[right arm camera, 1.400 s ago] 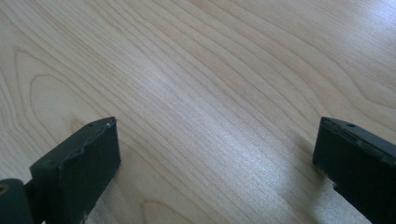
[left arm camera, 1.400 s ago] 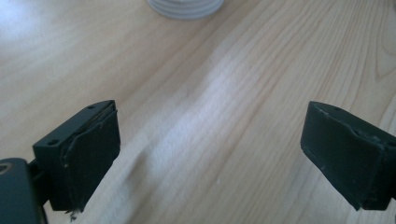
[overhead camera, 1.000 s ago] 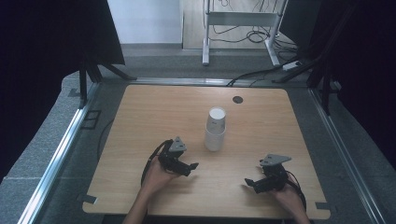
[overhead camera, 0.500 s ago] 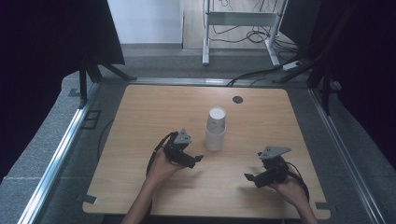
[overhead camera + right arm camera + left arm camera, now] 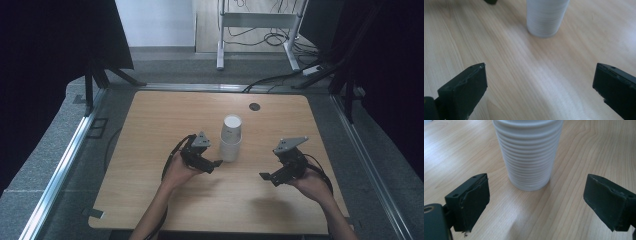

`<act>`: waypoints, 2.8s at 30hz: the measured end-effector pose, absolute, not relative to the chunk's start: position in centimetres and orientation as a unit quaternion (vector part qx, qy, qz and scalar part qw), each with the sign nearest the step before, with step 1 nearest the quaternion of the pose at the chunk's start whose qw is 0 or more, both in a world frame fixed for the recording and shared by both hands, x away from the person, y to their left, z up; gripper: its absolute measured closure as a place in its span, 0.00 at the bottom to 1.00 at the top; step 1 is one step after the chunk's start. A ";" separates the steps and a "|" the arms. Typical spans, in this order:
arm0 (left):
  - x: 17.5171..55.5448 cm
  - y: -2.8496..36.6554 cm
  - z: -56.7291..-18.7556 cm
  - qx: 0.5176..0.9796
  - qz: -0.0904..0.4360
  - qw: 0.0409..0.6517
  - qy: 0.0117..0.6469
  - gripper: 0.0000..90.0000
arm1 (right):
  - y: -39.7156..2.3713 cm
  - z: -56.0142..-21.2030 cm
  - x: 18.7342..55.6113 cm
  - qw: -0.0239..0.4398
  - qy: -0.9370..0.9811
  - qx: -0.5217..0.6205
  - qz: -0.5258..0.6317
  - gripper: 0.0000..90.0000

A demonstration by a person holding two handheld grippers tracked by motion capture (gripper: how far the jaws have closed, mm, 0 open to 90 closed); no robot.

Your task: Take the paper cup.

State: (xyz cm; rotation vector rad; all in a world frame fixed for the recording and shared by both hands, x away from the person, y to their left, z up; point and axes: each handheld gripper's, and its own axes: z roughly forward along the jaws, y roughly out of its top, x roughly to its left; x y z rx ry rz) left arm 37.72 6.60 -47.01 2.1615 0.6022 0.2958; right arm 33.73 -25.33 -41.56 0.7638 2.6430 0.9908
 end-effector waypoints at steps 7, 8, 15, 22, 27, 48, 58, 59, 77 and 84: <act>38.6 6.0 -46.7 0.861 0.115 0.433 0.239 0.08 | -23.8 -38.9 35.6 0.101 0.911 0.259 0.306 0.02; 38.7 5.9 -46.6 0.861 0.114 0.435 0.239 0.08 | -23.7 -38.5 35.9 0.100 0.912 0.258 0.303 0.03; 39.4 5.6 -46.5 0.855 0.110 0.445 0.242 0.09 | -22.2 -36.1 37.9 0.089 0.923 0.256 0.274 0.05; 39.9 5.3 -46.5 0.851 0.114 0.452 0.242 0.10 | -20.5 -33.9 39.5 0.090 0.932 0.246 0.249 0.08; 40.2 5.0 -46.4 0.848 0.113 0.459 0.241 0.11 | -19.0 -32.7 40.8 0.085 0.938 0.239 0.235 0.13; 41.3 4.3 -46.4 0.840 0.103 0.473 0.245 0.16 | -12.0 -30.9 44.8 0.080 0.965 0.193 0.158 0.22; 41.4 3.9 -46.5 0.838 0.098 0.479 0.243 0.18 | -10.4 -31.4 45.7 0.071 0.970 0.180 0.146 0.28; 41.4 3.9 -46.5 0.838 0.098 0.479 0.243 0.18 | -10.3 -31.5 45.7 0.070 0.970 0.183 0.145 0.29; 41.4 3.9 -46.6 0.837 0.094 0.481 0.241 0.25 | -9.9 -31.4 46.1 0.048 0.974 0.178 0.131 0.41; 41.3 3.9 -46.6 0.839 0.095 0.479 0.239 0.26 | -9.6 -31.1 46.0 0.050 0.975 0.178 0.123 0.41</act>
